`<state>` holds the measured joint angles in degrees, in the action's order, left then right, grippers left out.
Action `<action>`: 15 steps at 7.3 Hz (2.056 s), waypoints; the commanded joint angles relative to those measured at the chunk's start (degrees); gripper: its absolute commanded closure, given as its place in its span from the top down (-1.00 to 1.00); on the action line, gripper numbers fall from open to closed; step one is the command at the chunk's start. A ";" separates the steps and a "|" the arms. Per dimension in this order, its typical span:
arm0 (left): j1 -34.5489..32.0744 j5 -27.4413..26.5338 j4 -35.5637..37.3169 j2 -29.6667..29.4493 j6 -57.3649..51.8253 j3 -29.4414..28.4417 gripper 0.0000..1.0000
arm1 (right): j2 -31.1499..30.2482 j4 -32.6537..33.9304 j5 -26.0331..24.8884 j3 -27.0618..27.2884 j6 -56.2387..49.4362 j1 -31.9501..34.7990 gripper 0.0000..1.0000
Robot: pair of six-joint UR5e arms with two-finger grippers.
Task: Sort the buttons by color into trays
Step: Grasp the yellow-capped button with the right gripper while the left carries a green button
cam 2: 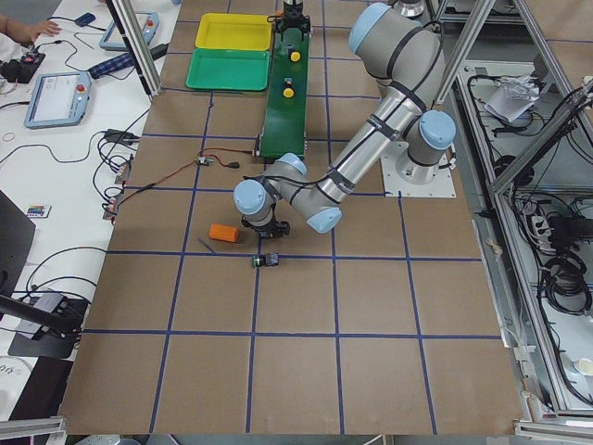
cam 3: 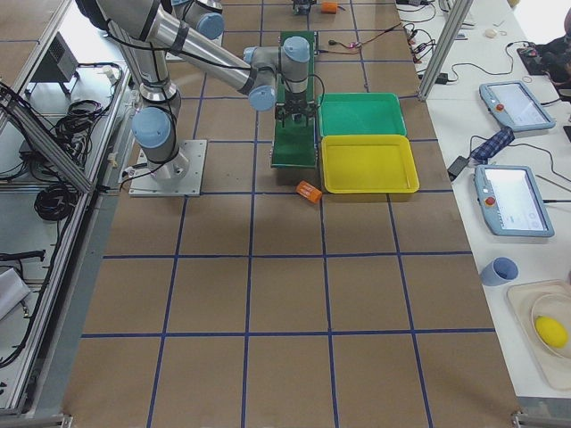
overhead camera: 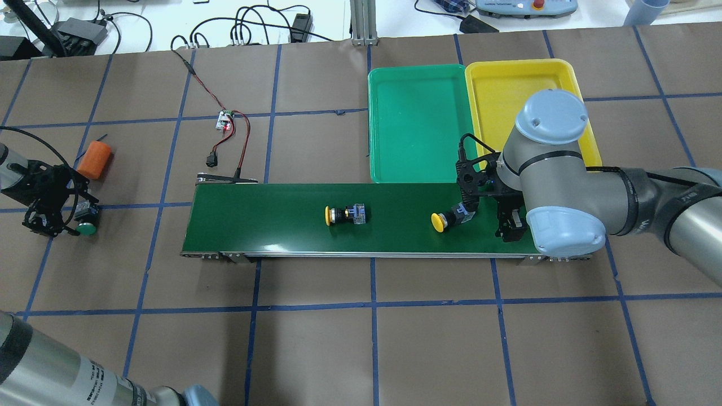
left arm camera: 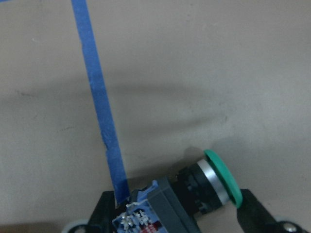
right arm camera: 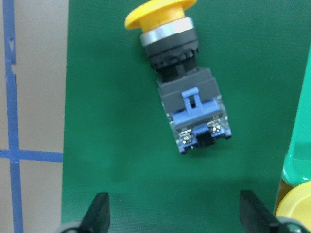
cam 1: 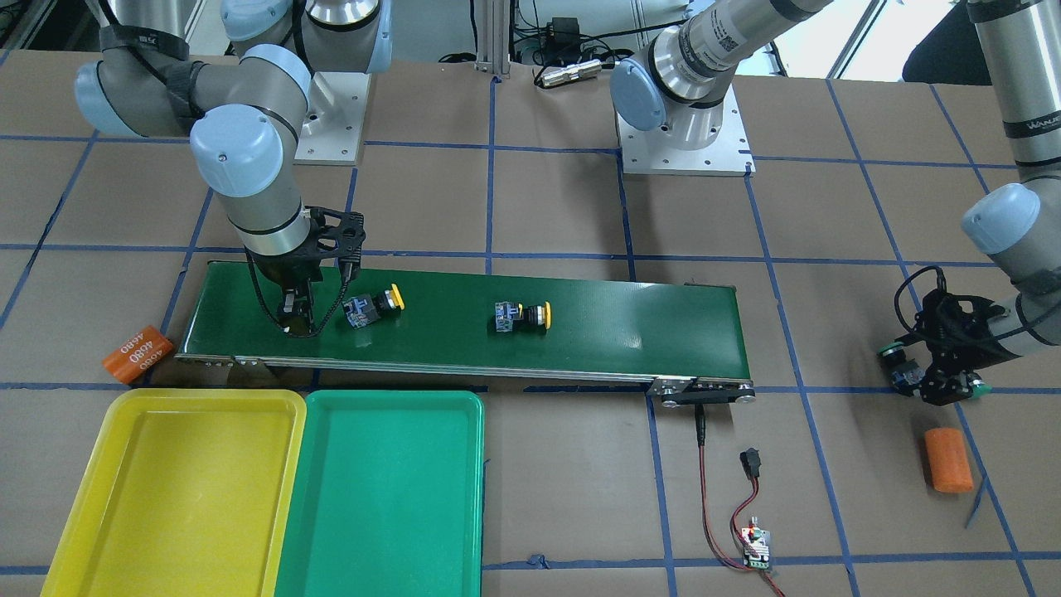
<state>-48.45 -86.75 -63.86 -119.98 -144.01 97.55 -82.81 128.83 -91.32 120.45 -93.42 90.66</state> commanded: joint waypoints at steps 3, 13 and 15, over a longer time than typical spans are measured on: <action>-0.68 4.99 -8.81 5.18 16.23 0.00 -1.00 | 0.02 -0.07 0.09 -0.04 -0.01 0.04 0.85; -32.64 3.28 -6.20 19.26 116.86 8.36 -1.00 | 0.02 -0.07 -0.61 -0.12 -0.45 0.22 -0.45; -37.58 0.00 -3.13 17.86 124.58 8.54 -1.00 | 0.02 0.02 -0.88 -0.56 -0.54 -0.05 -0.68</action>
<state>-83.11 -85.60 -68.87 -101.35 -23.55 105.92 -82.79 128.78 -92.01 120.18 -93.94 90.78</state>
